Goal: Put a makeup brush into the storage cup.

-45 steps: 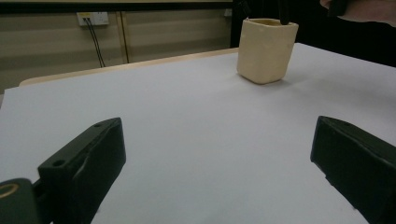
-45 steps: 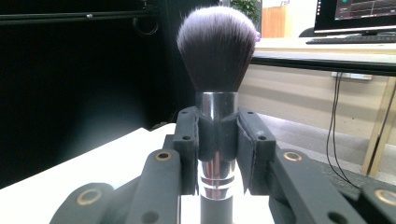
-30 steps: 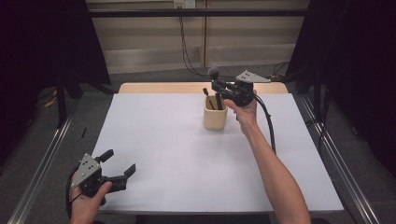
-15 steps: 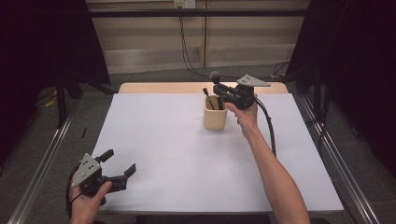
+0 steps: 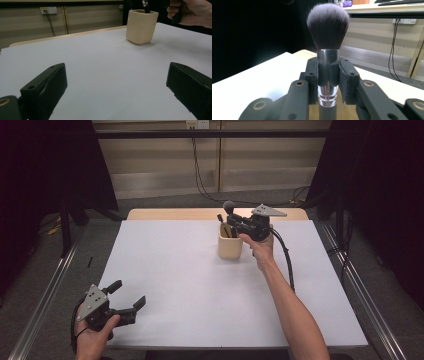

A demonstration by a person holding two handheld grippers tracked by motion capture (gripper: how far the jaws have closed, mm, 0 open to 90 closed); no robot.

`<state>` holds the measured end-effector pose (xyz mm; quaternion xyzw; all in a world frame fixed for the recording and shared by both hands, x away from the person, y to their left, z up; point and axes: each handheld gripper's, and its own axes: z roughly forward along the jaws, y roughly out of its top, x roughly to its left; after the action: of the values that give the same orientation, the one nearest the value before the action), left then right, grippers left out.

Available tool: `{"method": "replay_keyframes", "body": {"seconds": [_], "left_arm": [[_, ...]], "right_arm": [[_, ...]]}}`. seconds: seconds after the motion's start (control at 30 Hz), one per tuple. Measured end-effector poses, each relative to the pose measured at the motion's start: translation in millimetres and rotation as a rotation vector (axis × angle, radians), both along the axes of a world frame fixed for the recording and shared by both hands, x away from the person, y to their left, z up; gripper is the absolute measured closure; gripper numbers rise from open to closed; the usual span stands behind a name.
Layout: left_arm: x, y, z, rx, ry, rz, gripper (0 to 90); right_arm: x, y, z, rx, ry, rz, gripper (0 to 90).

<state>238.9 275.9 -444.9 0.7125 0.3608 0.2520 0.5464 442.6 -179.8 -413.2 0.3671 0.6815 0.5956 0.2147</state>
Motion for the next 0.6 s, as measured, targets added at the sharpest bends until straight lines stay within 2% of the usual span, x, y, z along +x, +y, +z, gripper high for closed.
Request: {"method": "replay_keyframes", "body": {"seconds": [0.47, 0.6], "left_arm": [[0.1, -0.7, 0.1, 0.004, -0.003, -0.004, 3.2], [0.8, -0.5, 0.0, -0.007, 0.004, -0.001, 3.2]], "right_arm": [[-2.5, -4.8, -7.3, -0.016, 0.032, -0.021, 71.4], [-2.8, -6.9, -8.2, -0.017, 0.052, -0.023, 68.1]]}}
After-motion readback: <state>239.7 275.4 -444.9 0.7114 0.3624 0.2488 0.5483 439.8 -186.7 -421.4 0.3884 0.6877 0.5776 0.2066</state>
